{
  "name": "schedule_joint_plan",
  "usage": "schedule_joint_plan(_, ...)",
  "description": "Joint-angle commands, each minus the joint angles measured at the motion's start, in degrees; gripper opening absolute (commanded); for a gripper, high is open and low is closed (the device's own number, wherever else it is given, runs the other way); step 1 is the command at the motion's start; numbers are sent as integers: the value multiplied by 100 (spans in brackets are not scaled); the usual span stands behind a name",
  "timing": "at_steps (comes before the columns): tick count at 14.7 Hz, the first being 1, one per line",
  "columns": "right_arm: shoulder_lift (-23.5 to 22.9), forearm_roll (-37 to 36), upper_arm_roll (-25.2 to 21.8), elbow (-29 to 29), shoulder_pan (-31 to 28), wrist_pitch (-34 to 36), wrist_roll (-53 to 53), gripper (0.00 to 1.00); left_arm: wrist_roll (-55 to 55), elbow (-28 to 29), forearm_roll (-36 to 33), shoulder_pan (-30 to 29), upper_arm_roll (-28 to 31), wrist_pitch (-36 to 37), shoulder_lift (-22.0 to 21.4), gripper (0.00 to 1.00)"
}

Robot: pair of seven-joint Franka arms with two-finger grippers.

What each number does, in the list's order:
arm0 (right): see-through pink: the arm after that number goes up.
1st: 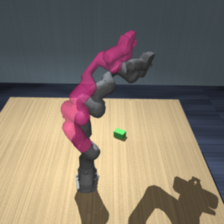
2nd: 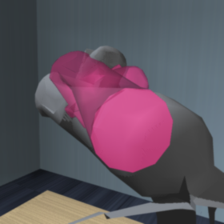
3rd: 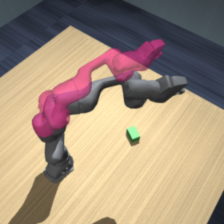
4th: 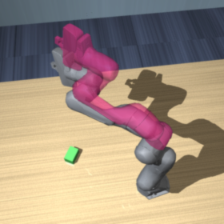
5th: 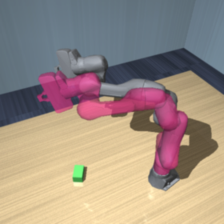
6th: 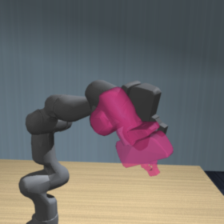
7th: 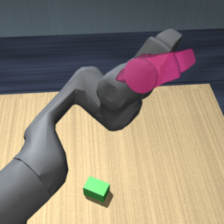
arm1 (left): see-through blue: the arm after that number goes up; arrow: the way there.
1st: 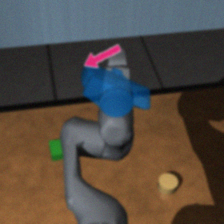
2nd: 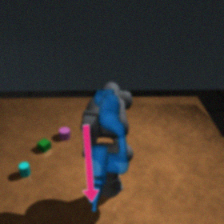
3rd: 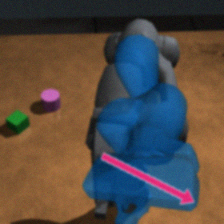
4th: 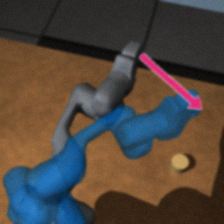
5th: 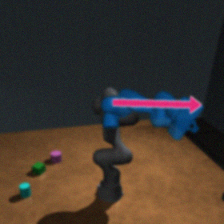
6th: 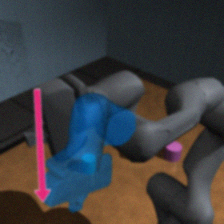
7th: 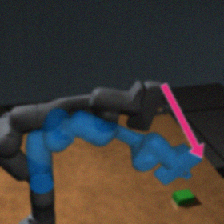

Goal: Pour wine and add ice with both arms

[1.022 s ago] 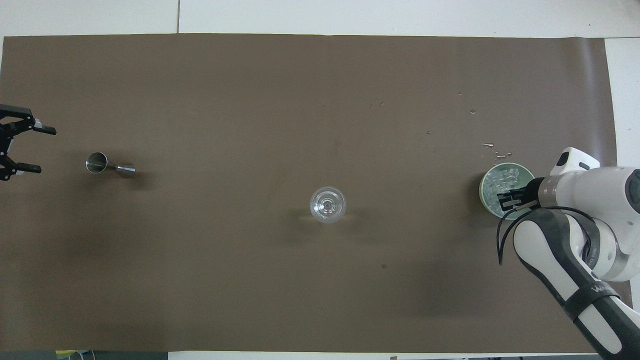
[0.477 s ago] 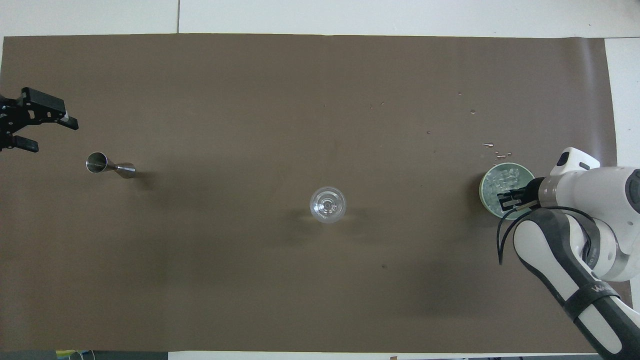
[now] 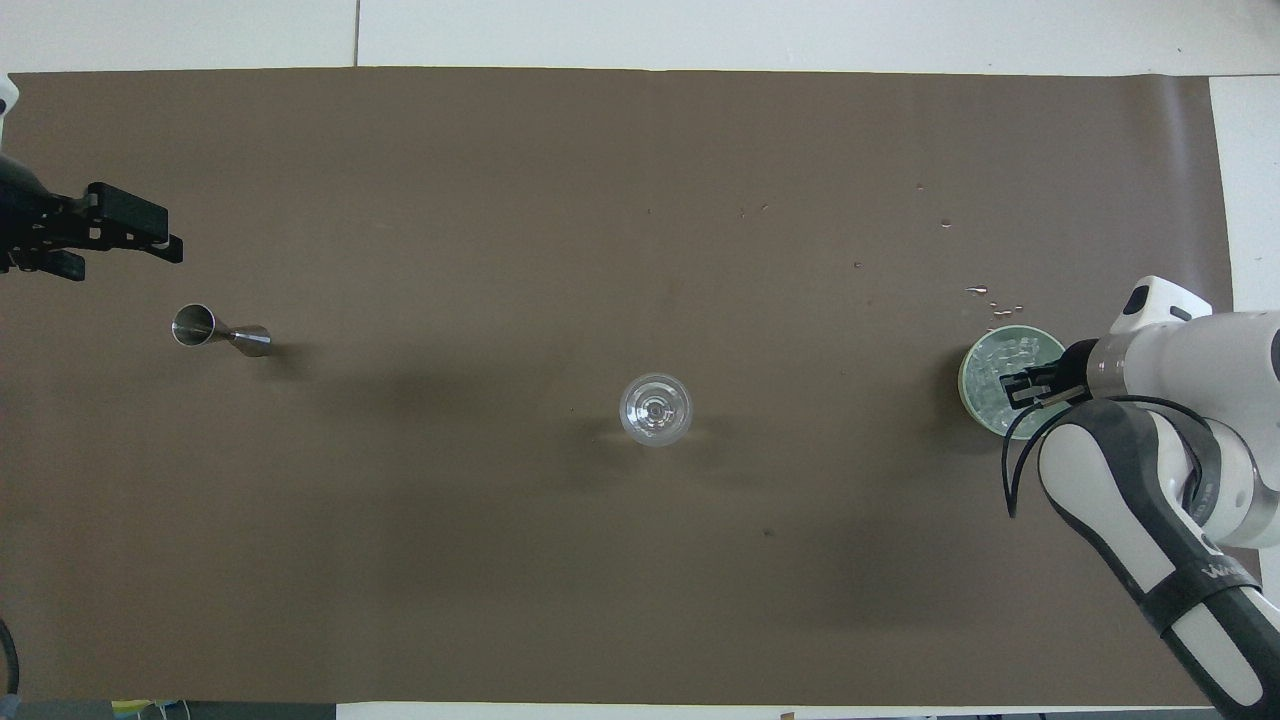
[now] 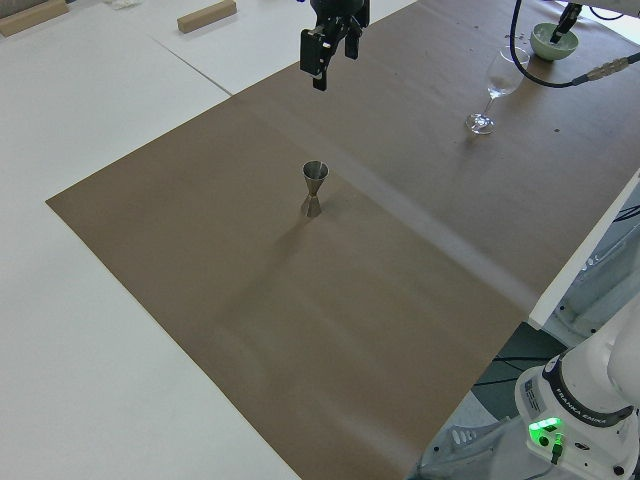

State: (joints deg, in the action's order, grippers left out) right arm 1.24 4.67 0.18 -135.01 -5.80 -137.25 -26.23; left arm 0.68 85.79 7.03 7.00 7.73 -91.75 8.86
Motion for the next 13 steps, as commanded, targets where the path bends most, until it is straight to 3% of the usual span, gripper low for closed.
schedule_joint_plan(1, -10, 69, 52, 361, 0, 321, 83, 6, -296, 131, -140, -215, -104, 104, -209, 100)
schedule_joint_plan(3, -9, 69, 53, 851, 184, 969, 371, 6, -288, 87, -184, -654, -639, 201, -261, 100)
schedule_joint_plan(6, -18, 52, 53, 1563, 674, 1735, 1362, 7, -314, 227, -518, -709, -939, 420, -559, 100)
schedule_joint_plan(13, -413, 43, 53, 3392, 2458, 2782, 4341, 6, -323, 806, -562, -612, -993, 71, -832, 100)
